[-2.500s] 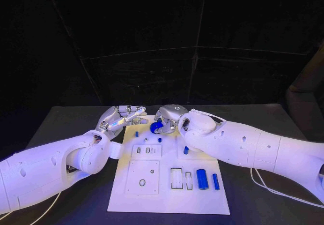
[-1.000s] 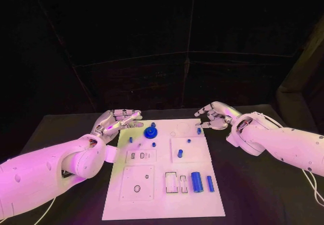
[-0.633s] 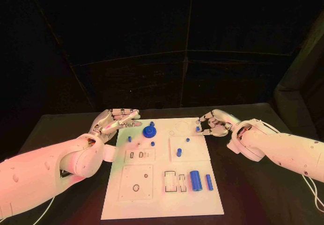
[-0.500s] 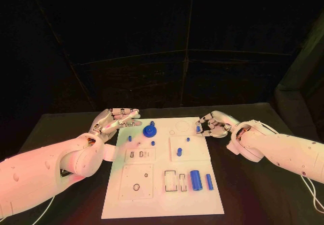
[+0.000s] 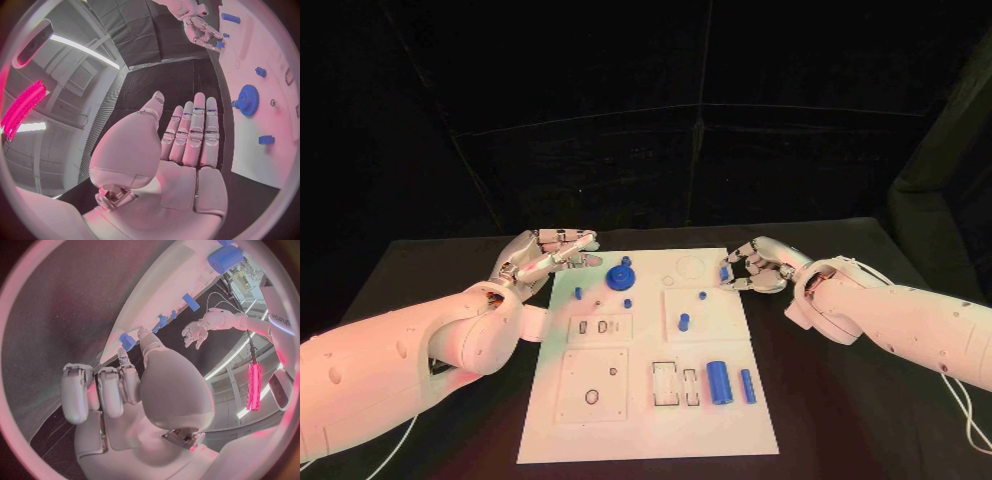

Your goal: Assemble the parts on the task board

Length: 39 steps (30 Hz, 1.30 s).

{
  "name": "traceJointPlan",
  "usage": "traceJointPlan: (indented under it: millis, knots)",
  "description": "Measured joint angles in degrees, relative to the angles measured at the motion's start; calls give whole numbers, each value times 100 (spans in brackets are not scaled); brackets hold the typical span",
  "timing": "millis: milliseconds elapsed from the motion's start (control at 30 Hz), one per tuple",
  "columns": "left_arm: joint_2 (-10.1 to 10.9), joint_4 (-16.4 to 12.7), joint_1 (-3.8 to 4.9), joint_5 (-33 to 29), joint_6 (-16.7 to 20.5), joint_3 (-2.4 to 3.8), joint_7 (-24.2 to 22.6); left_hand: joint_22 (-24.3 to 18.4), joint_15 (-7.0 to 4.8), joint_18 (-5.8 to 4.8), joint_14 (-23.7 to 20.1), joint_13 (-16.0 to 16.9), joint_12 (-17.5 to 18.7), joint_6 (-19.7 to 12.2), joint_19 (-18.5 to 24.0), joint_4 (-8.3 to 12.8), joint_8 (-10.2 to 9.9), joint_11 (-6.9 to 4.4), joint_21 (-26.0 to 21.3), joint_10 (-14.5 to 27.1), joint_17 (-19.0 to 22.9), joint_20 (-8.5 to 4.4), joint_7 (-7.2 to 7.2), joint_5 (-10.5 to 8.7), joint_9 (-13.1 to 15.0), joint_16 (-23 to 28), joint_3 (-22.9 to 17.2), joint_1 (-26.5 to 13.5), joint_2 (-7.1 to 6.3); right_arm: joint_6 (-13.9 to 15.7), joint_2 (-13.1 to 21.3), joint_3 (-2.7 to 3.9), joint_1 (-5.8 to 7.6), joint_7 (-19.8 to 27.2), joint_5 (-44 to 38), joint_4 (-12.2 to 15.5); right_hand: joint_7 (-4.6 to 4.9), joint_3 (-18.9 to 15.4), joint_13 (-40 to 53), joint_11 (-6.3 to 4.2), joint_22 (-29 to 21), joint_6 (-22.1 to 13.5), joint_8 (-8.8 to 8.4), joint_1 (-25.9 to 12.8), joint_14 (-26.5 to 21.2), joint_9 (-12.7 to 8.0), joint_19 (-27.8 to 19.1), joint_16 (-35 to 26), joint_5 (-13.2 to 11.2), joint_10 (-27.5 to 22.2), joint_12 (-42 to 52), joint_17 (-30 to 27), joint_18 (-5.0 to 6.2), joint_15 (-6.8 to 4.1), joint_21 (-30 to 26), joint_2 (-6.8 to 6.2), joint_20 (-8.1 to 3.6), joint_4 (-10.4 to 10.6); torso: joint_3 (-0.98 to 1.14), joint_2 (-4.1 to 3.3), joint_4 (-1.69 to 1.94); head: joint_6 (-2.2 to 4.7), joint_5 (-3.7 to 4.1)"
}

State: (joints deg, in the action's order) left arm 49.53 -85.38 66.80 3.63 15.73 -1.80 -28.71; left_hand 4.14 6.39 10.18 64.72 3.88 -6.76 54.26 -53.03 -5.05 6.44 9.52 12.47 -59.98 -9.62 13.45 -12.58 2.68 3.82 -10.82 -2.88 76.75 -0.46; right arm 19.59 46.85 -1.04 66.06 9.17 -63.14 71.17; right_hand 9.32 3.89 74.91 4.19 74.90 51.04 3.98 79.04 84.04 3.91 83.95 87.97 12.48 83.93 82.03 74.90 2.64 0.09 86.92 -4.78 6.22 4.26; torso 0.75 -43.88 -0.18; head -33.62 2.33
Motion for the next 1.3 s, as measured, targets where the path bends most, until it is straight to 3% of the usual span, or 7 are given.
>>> traceJointPlan:
  millis: [167,400,500,967,1167,1300]
  knots:
    - [-2,6,0,0,-1,0,0,-6,19,0,19,0,0,20,-7,0,0,0,0,0,0,-7,-20,0,0,0,0,0,0,1,-18,0,-1,0,0,-18,13,14,0,0,0,60,19,60,0,14,0,0,-23,0,0,0,0,0,0,63,0,-47,-1,0,0,1,3]
    - [-6,9,-1,0,-2,-1,0,-5,19,0,19,0,0,20,-7,0,0,0,0,0,1,-7,-20,0,0,0,0,0,0,1,-25,0,-4,0,14,-59,-15,175,2,0,0,441,150,144,0,42,0,0,-493,0,77,4,1,1,0,437,0,-180,-3,0,5,-8,19]
    - [-5,11,-1,1,-3,-1,1,-5,19,0,19,0,0,20,-7,0,0,0,0,0,1,-7,-20,0,0,0,0,0,0,-2,-28,-1,-5,0,28,-71,-41,278,11,0,0,557,150,173,0,42,0,0,-685,0,89,4,0,1,0,529,0,-226,-4,0,7,-12,19]
    - [-2,14,-2,1,-7,-1,8,-4,19,0,19,0,0,20,-7,0,0,0,0,0,-4,-7,-20,0,0,0,0,0,0,-11,-55,-2,-5,12,73,-87,-51,345,13,1,0,605,150,198,0,29,0,0,-763,0,96,3,0,1,0,554,0,-293,-4,-3,7,-23,13]
    - [-1,15,-2,1,-10,-1,14,-4,19,0,19,0,0,20,-7,16,0,0,0,0,-3,-7,-20,0,0,22,16,0,0,-6,-66,-2,-5,3,80,-92,11,316,3,0,0,479,44,73,0,-14,0,0,-681,0,95,3,0,1,0,429,0,-336,-3,-3,9,-27,25]
    - [-1,17,-2,1,-13,-1,20,-4,19,0,19,0,0,20,-7,16,0,0,0,0,-3,-7,-20,0,0,22,16,0,0,-4,-73,-2,-5,-14,82,-93,31,311,4,0,0,375,-4,68,0,-17,0,0,-649,0,83,2,0,1,0,424,0,-360,-3,-3,10,-27,28]
